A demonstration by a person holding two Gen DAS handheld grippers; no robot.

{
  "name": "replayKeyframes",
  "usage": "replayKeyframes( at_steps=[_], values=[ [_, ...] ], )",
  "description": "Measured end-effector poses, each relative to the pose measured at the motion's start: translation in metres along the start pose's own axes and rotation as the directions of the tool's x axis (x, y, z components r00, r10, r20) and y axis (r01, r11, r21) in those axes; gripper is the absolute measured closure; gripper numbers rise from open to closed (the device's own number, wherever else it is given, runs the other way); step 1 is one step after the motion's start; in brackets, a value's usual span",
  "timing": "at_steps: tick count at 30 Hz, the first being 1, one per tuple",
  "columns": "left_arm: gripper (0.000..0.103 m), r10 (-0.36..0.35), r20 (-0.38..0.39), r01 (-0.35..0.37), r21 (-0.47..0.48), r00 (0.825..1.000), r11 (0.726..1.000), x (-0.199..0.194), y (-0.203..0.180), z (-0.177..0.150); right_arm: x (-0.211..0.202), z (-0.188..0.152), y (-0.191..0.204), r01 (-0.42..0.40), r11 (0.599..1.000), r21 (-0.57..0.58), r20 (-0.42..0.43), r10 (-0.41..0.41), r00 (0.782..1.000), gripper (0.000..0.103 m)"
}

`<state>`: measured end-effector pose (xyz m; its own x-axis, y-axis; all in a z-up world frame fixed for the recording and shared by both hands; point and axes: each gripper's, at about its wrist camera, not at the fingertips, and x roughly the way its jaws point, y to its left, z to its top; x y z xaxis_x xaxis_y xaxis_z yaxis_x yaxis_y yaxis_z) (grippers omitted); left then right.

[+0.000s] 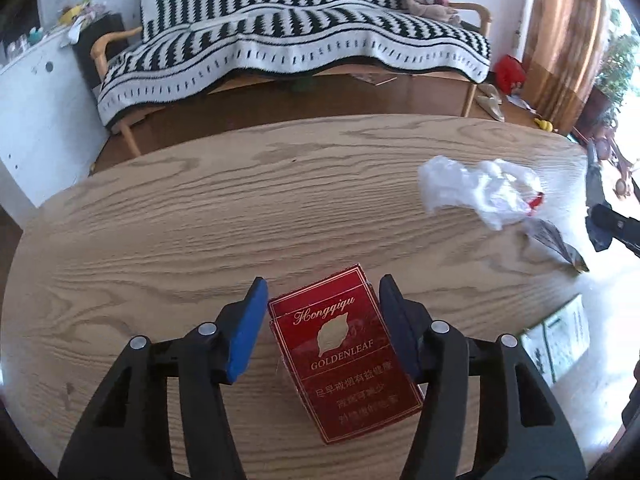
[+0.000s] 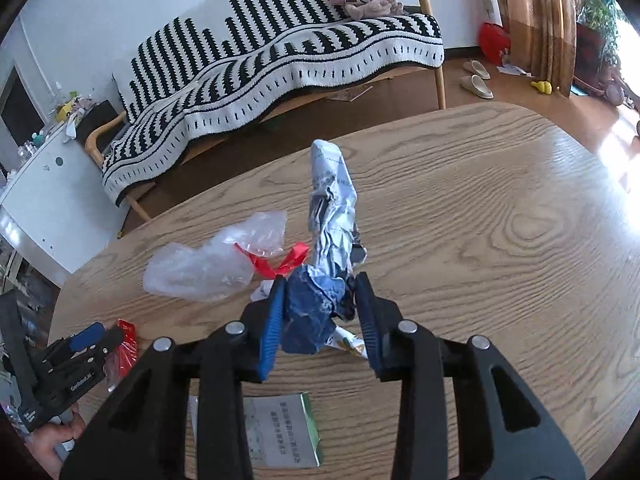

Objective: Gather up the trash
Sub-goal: 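Lift cigarette box in left gripper while right gripper lifts foil wrapper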

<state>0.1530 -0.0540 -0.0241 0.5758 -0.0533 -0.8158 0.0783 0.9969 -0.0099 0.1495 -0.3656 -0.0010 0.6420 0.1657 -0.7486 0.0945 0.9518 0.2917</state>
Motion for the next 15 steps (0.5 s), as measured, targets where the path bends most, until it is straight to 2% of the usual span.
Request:
replayKeyframes(
  at_steps=[3,10,15],
  values=[
    [0.047,-0.032,0.000,0.032,-0.020,0.999,0.999,-0.006,-0.002,-0.003,-0.001,0.000,-0.003,-0.003,1.000,0.016,-0.001,0.003,1.000,0.068],
    [0.048,-0.002,0.076,0.000,0.024,0.997,1.000,-0.035,-0.018,0.000,-0.012,-0.004,-0.009,0.004,1.000,0.031,0.014,-0.004,1.000,0.068],
    [0.048,-0.006,0.098,0.001,0.044,0.995,0.999,-0.046,-0.030,0.001,-0.024,-0.005,-0.016,0.006,0.998,0.055,0.032,-0.008,0.999,0.068]
  ],
)
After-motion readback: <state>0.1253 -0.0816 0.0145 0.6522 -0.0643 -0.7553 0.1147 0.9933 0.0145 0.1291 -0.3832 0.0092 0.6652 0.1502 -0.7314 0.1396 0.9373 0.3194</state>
